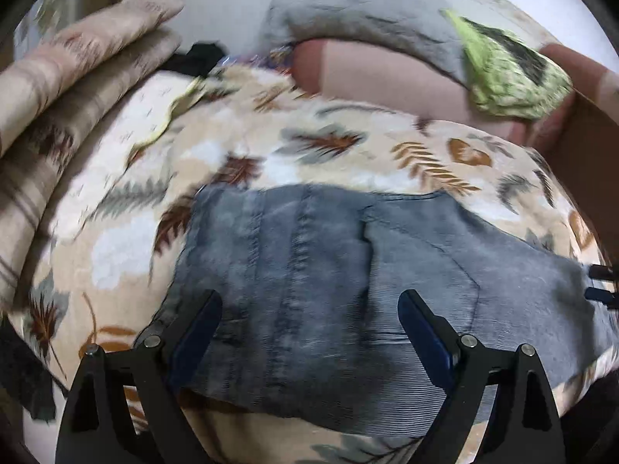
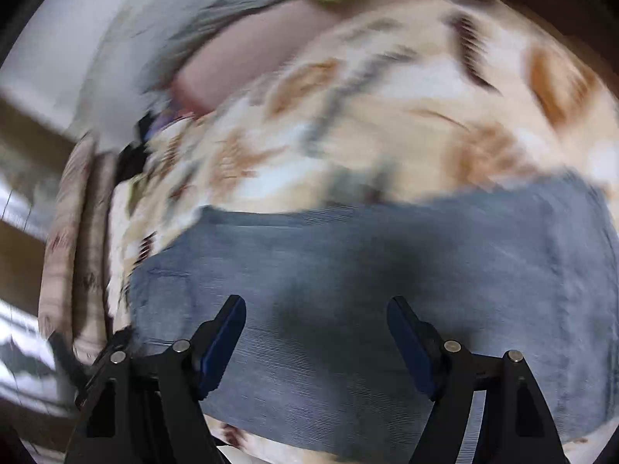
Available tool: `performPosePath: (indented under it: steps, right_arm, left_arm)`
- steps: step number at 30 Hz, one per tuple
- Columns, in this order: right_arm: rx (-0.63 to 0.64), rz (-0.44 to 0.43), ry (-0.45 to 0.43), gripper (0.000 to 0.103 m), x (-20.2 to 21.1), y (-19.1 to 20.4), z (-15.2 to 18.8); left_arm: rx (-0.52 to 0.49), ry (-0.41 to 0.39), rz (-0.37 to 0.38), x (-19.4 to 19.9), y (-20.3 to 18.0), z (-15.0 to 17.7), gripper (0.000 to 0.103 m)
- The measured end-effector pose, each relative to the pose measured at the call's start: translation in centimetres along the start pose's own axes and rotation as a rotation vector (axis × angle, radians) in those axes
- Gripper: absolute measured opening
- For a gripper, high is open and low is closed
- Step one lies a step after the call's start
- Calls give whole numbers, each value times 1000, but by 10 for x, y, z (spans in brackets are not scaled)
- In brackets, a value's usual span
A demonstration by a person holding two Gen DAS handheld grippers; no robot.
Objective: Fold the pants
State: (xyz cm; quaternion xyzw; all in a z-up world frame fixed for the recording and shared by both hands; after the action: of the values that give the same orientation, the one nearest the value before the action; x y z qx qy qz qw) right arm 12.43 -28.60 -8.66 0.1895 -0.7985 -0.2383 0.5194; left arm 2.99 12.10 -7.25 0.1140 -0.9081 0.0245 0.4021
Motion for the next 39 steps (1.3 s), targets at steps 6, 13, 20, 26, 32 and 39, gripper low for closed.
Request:
performPosePath:
  steps: [6, 13, 20, 26, 32, 39]
  right_arm:
    - [-186, 10, -110, 78, -6, -71, -45]
    - [-158, -39, -172, 78, 40, -51, -10]
    - [-178, 55, -63, 81, 31, -68, 14]
    - [-202, 81, -58, 91, 24, -63, -4]
    - [-217, 51, -77, 91, 50, -59, 24]
    - [-256, 77, -53, 95, 30, -81, 10]
  left_arm:
    - [11, 137, -82, -50, 2, 11, 100]
    - [52, 152, -92, -33, 7, 2, 100]
    - [77, 158, -72, -26, 5, 0, 100]
    - [79, 143, -65, -18, 8, -2, 100]
    - [76, 145, -62, -20, 7, -1, 100]
    - [56, 133, -45, -11, -5, -3, 100]
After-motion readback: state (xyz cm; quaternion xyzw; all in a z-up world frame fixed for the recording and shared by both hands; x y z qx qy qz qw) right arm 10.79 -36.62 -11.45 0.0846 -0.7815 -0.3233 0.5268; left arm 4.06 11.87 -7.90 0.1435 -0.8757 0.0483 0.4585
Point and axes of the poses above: each gripper's, at about its wrist camera, not at the fingertips, and x roughly against the way its jaws point, y to its left, z to its underside, the point moved 4 cm from there along -x, roughly the way its jaws point, and after that the axes turned 5 degrees about -z, right-handed, at the moved point
